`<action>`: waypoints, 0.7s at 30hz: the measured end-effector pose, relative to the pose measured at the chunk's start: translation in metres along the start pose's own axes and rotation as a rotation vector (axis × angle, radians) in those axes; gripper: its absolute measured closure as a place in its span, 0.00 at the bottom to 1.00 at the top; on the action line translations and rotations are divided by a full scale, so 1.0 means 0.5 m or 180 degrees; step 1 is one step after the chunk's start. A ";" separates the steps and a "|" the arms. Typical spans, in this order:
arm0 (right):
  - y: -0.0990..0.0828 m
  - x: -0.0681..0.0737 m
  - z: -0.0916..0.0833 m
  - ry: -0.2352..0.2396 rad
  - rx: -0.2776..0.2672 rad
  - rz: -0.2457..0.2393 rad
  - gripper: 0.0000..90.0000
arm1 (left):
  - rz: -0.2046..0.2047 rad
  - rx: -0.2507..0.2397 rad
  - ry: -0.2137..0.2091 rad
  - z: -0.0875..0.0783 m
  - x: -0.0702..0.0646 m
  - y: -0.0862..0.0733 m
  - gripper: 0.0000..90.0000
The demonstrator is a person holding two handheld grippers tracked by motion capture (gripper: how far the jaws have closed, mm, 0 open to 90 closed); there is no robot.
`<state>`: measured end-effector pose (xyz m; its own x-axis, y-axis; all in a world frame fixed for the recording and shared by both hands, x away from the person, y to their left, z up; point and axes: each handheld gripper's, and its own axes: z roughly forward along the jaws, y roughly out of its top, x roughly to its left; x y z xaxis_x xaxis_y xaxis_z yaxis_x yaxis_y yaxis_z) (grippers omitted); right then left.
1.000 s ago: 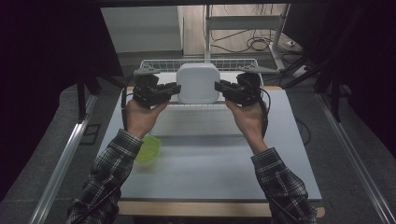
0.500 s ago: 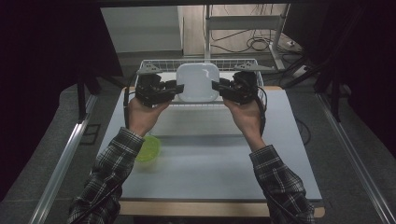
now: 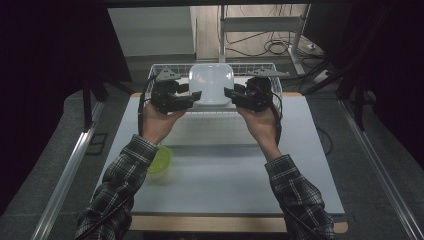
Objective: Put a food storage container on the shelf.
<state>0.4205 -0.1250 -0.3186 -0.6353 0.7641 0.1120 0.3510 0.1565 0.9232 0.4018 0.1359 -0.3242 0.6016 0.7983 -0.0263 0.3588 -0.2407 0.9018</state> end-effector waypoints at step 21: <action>-0.004 -0.002 0.013 0.0011 -0.0022 -0.0002 0.53 | -0.0050 -0.0012 -0.0054 0.014 0.007 0.000 0.33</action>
<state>0.4246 -0.1219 -0.3228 -0.6379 0.7618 0.1128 0.3458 0.1525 0.9258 0.4091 0.1347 -0.3272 0.6080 0.7925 -0.0478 0.3656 -0.2261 0.9029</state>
